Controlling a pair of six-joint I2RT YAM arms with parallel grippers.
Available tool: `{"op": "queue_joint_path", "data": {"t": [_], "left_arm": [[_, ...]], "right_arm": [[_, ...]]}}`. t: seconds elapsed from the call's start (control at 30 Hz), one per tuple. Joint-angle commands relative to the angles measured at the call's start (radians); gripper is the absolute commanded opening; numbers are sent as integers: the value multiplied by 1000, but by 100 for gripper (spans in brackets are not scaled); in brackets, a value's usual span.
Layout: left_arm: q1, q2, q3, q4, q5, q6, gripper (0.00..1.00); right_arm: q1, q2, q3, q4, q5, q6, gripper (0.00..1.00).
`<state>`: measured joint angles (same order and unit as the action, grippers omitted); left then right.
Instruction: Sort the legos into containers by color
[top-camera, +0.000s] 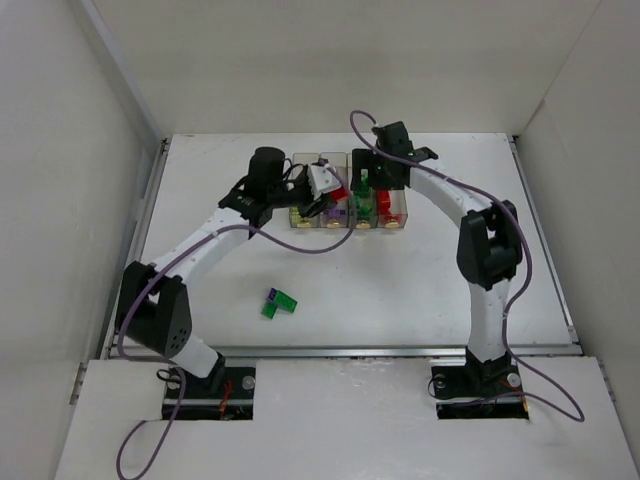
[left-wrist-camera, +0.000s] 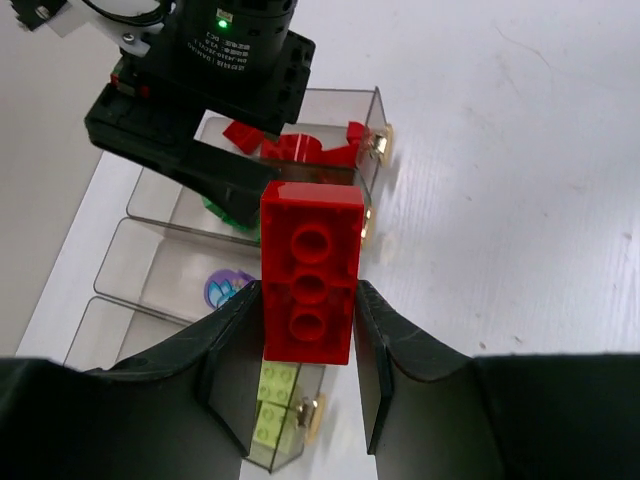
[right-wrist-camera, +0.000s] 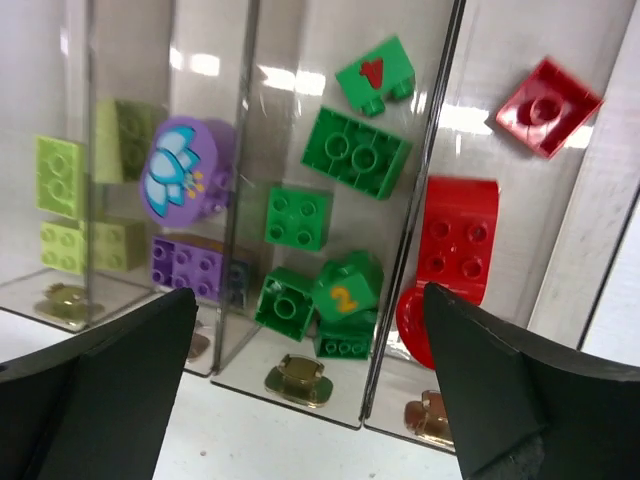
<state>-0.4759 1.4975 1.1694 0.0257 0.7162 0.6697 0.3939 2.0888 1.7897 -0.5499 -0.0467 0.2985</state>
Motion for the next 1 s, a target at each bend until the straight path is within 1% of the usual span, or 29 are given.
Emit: {"op": "queue_joint_path", "data": {"t": [0.0, 0.07, 0.1, 0.13, 0.17, 0.2, 0.23, 0.27, 0.3, 0.33, 0.37, 0.4, 0.43, 0.47, 0.5, 0.53, 0.6, 0.63, 0.7, 0.77, 0.8, 0.83, 0.9, 0.97], "left_arm": [[-13, 61, 113, 109, 38, -133, 0], [-44, 153, 160, 109, 38, -185, 0], [-55, 188, 185, 118, 38, -203, 0], [-64, 222, 243, 118, 29, -229, 0], [-79, 298, 274, 118, 29, -292, 0], [-79, 381, 345, 118, 17, -324, 0], [-93, 382, 389, 118, 6, -361, 0], [-93, 468, 433, 106, -7, -401, 0], [-104, 512, 481, 106, -33, -492, 0], [-115, 553, 569, 106, -46, -542, 0], [-115, 628, 611, 106, -56, -589, 0], [-124, 660, 646, 123, -66, -635, 0], [-124, 690, 676, 140, -75, -716, 0], [-124, 713, 723, 170, -92, -743, 0], [-136, 751, 737, 187, -92, -760, 0], [-136, 762, 737, 210, -112, -769, 7], [-147, 771, 737, 240, -153, -801, 18], [-147, 782, 737, 240, -175, -811, 21], [-147, 782, 737, 220, -202, -799, 34], [-147, 782, 746, 210, -180, -756, 57], [-147, 782, 747, 201, -158, -742, 83], [-147, 782, 757, 201, -129, -727, 100], [-147, 773, 774, 189, -45, -676, 100], [-156, 738, 811, 132, -6, -639, 100]], "right_arm": [[0, -76, 100, 8, 60, -22, 100], [-23, -125, 100, -1, 88, 0, 100], [-52, -147, 100, -1, 138, 20, 100], [-72, -168, 79, -1, 163, 46, 100], [-96, -215, 62, -10, 182, 104, 100], [-149, -242, 13, -10, 209, 131, 100], [-173, -268, 13, 4, 226, 152, 100], [-194, -321, -54, 42, 244, 166, 100], [-213, -346, -88, 62, 261, 189, 100], [-243, -367, -120, 77, 287, 189, 100], [-244, -383, -163, 87, 304, 201, 100], [-254, -409, -179, 87, 323, 202, 100], [-254, -420, -194, 97, 335, 202, 100], [-254, -420, -208, 97, 335, 192, 100], [-254, -432, -229, 97, 335, 192, 100], [-254, -432, -230, 97, 344, 192, 100], [-254, -441, -253, 87, 344, 192, 100], [-254, -452, -253, 74, 344, 183, 100], [-254, -473, -282, 91, 326, 174, 100], [-254, -507, -315, 128, 306, 145, 100], [-254, -516, -316, 137, 297, 145, 100], [-254, -516, -328, 137, 282, 133, 100], [-254, -529, -328, 146, 272, 122, 100], [-254, -538, -319, 137, 246, 110, 100]]}}
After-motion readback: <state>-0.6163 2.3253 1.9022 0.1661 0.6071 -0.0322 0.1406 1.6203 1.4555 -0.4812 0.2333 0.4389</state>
